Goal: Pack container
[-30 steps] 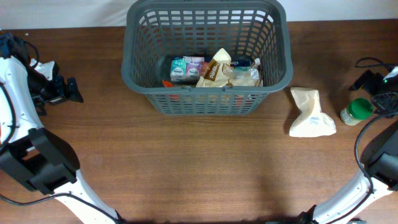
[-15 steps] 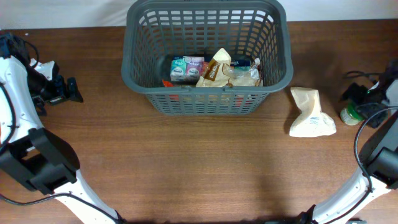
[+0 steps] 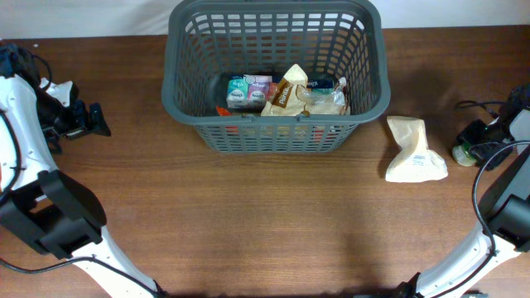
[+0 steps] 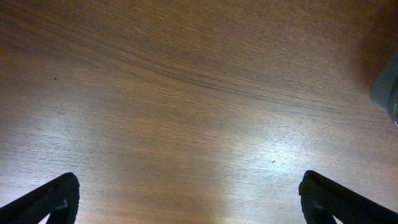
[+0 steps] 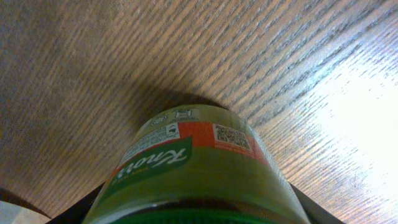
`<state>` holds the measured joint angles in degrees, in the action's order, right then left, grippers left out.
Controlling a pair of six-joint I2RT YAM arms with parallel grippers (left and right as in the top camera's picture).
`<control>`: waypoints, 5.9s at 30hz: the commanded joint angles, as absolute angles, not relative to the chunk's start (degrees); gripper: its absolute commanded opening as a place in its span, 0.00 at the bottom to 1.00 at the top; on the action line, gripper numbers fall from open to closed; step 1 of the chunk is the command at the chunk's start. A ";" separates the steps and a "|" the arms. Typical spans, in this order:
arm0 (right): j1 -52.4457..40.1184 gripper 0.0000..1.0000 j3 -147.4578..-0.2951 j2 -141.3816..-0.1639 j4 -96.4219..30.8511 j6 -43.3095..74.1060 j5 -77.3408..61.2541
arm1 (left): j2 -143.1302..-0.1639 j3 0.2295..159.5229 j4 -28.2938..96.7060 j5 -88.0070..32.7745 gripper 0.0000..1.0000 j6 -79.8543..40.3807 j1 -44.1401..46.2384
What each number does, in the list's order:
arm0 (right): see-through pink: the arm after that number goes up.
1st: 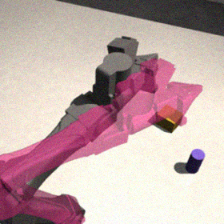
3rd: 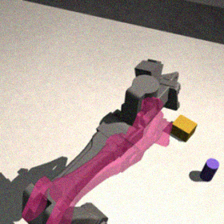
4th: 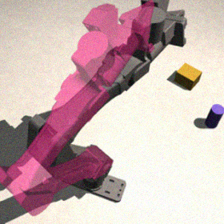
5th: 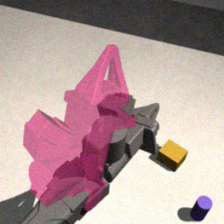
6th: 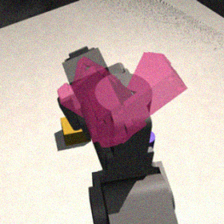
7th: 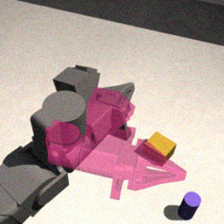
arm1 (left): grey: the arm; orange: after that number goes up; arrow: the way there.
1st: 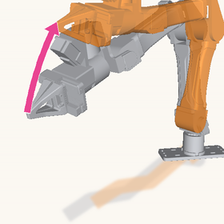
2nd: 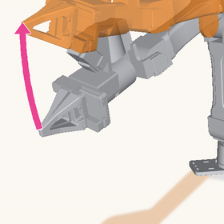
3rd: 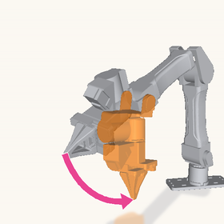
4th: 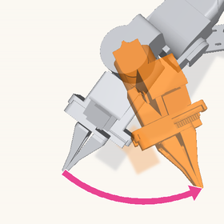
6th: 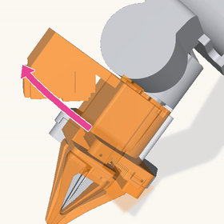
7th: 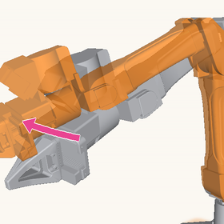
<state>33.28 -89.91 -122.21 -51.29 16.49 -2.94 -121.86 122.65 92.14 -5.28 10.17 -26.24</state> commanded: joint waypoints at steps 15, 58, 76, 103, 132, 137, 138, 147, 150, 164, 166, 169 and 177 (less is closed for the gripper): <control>9.06 0.04 -131.44 -103.88 -77.17 10.33 -13.96 | -121.93 122.28 92.16 -5.06 0.99 9.72 -26.55; -17.32 0.96 -170.12 -125.95 -85.43 -0.75 3.66 | -121.93 122.28 92.16 -5.06 0.99 9.72 -26.55; 15.40 0.89 -123.04 -124.25 -81.30 5.02 -8.03 | -121.93 122.28 92.16 -5.06 0.99 9.72 -26.55; 15.88 0.04 -100.20 -119.48 -65.19 4.95 -8.60 | -121.93 122.28 92.16 -5.06 0.99 9.72 -26.55; -17.96 0.04 -148.03 -136.53 -73.71 -3.62 -16.47 | -121.93 122.28 92.16 -5.06 0.99 9.72 -26.55; -17.93 0.04 -148.03 -138.28 -74.78 -3.64 -16.45 | -121.93 122.28 92.16 -5.06 0.99 9.72 -26.55; -17.93 0.04 -148.05 -138.28 -74.65 -3.66 -16.27 | -121.93 122.28 92.16 -5.06 0.99 9.72 -26.55; -17.80 0.99 -150.23 -134.17 -75.29 -4.01 -15.66 | -121.93 122.28 92.16 -5.06 0.99 9.72 -26.55; -17.50 0.99 -154.23 -130.69 -75.68 -4.27 -13.65 | -121.93 122.28 92.16 -5.06 0.99 9.72 -26.55; -8.36 0.99 -167.37 -112.20 -80.79 -3.86 5.72 | -121.93 122.28 92.16 -5.06 0.99 9.72 -26.55; -5.13 0.99 -167.37 -111.09 -82.98 -1.96 6.39 | -121.93 122.28 92.16 -5.06 0.99 9.72 -26.55; 0.78 0.99 -167.33 -110.85 -87.66 1.26 6.70 | -121.93 122.28 92.16 -5.06 0.99 9.72 -26.55; 11.42 0.99 -164.88 -113.08 -96.16 4.78 -0.47 | -121.93 122.28 92.16 -5.06 0.99 9.72 -26.55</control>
<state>9.30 -165.64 -111.83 -94.89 2.87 3.81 -121.86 122.54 92.12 -5.28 10.17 -26.24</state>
